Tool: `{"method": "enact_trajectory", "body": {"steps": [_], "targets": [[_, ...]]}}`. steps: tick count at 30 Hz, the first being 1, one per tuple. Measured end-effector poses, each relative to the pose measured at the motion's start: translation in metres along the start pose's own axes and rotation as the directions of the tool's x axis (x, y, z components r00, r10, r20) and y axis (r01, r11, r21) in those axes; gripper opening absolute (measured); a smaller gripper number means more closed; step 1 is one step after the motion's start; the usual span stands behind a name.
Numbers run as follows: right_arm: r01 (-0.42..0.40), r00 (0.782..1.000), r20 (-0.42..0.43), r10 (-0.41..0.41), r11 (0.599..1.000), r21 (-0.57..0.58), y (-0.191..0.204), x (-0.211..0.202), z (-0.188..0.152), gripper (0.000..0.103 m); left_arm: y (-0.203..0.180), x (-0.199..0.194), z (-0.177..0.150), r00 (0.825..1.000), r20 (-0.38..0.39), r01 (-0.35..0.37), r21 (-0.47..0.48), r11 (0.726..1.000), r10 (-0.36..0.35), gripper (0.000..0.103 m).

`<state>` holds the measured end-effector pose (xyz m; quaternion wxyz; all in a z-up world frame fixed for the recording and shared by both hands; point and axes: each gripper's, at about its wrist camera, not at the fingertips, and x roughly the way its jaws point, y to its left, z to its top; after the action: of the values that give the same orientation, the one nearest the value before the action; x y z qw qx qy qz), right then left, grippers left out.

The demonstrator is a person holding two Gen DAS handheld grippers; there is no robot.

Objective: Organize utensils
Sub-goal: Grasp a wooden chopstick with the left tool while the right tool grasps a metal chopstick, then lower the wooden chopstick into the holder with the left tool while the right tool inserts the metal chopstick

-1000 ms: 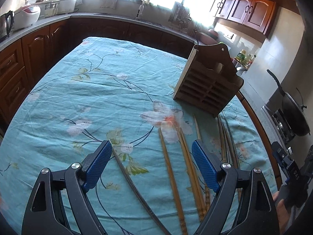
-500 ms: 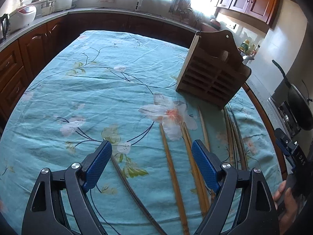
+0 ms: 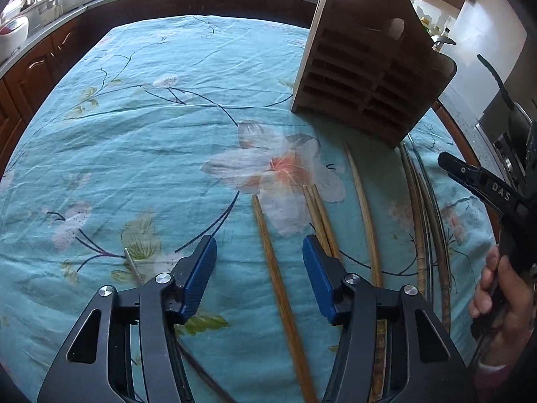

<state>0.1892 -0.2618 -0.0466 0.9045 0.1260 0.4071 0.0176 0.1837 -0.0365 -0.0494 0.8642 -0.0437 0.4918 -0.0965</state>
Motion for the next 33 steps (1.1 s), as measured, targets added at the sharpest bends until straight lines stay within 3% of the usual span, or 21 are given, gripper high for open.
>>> {"method": "enact_trajectory", "body": {"steps": [6,10,12,14,15,23,33], "targets": [[0.048,0.997,-0.061,-0.05,0.999,-0.026,-0.003,0.041,0.021,0.034,-0.007,0.007,0.006,1.0,0.001,-0.018,0.032,0.999,0.018,0.046],[0.09,0.992,-0.079,-0.095,0.994,-0.057,-0.003,0.063,0.03,0.03,-0.011,0.009,0.005,0.999,0.01,-0.042,0.068,0.997,0.042,0.04],[0.11,0.99,-0.083,-0.117,0.991,-0.081,0.0,0.066,0.032,0.027,-0.01,0.008,0.005,0.998,0.022,-0.052,0.074,0.996,0.05,0.029],[0.136,0.987,-0.073,-0.144,0.986,-0.098,0.001,0.067,0.029,0.012,-0.008,0.008,0.005,0.998,0.028,-0.049,0.072,0.996,0.047,0.007],[0.129,0.988,-0.072,-0.136,0.987,-0.093,0.001,0.066,0.029,0.006,-0.006,0.008,0.006,0.999,0.025,-0.035,0.064,0.997,0.034,0.008],[0.018,1.0,-0.021,-0.018,1.0,-0.02,0.0,0.018,0.018,0.004,0.001,-0.014,0.007,0.996,0.065,0.066,0.016,0.998,-0.067,0.006],[-0.098,0.994,0.051,0.099,0.995,-0.014,0.019,-0.049,0.002,0.004,-0.003,-0.073,0.017,0.969,0.181,0.169,0.02,0.985,-0.17,0.005]]}}
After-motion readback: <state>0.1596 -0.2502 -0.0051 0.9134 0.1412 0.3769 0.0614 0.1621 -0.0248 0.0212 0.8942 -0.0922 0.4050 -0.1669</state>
